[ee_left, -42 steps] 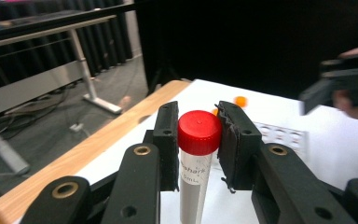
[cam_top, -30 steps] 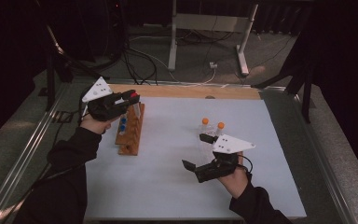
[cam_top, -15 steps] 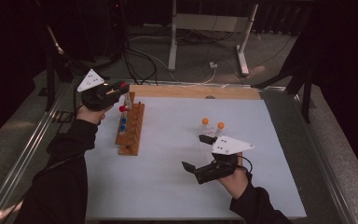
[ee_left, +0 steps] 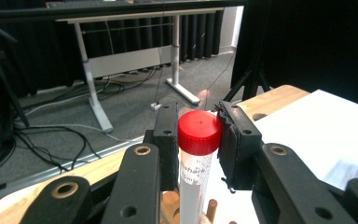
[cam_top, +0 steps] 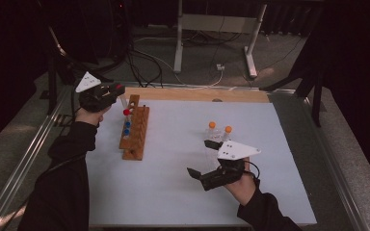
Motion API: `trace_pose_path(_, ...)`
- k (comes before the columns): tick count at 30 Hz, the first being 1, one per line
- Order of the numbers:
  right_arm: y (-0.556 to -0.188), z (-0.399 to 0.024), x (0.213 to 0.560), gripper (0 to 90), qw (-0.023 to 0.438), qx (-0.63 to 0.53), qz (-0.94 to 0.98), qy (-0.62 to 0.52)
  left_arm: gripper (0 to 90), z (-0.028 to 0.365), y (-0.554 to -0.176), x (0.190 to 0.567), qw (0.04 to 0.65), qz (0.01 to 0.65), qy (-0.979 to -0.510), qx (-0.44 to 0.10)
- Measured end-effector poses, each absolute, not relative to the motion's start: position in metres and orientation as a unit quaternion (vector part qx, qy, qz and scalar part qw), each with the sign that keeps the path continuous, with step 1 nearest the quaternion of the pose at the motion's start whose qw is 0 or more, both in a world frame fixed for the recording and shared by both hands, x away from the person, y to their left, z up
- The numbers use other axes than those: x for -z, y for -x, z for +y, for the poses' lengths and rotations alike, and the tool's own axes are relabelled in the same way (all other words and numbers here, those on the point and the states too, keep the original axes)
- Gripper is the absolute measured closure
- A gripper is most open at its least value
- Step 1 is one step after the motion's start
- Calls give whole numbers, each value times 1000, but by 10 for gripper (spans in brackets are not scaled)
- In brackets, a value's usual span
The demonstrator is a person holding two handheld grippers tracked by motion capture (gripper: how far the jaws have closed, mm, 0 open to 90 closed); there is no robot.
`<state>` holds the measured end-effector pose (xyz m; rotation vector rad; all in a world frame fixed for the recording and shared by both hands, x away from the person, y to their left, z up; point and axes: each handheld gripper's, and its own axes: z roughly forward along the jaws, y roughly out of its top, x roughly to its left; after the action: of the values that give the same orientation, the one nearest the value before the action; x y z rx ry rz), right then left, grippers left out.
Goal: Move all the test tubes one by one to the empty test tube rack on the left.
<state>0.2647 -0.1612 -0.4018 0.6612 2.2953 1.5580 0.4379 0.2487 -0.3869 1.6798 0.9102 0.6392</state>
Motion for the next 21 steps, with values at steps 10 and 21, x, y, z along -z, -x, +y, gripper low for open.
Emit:
trace_pose_path(10, -266, -162, 403, 0, 144, -539, 797, -232, 717, 248, -439, 399, 539, 387, -705, -249)
trace_pose_path(21, -266, -164, 403, 0, 146, -537, 798, -233, 717, 243, -439, 418, 527, 390, -718, -233)
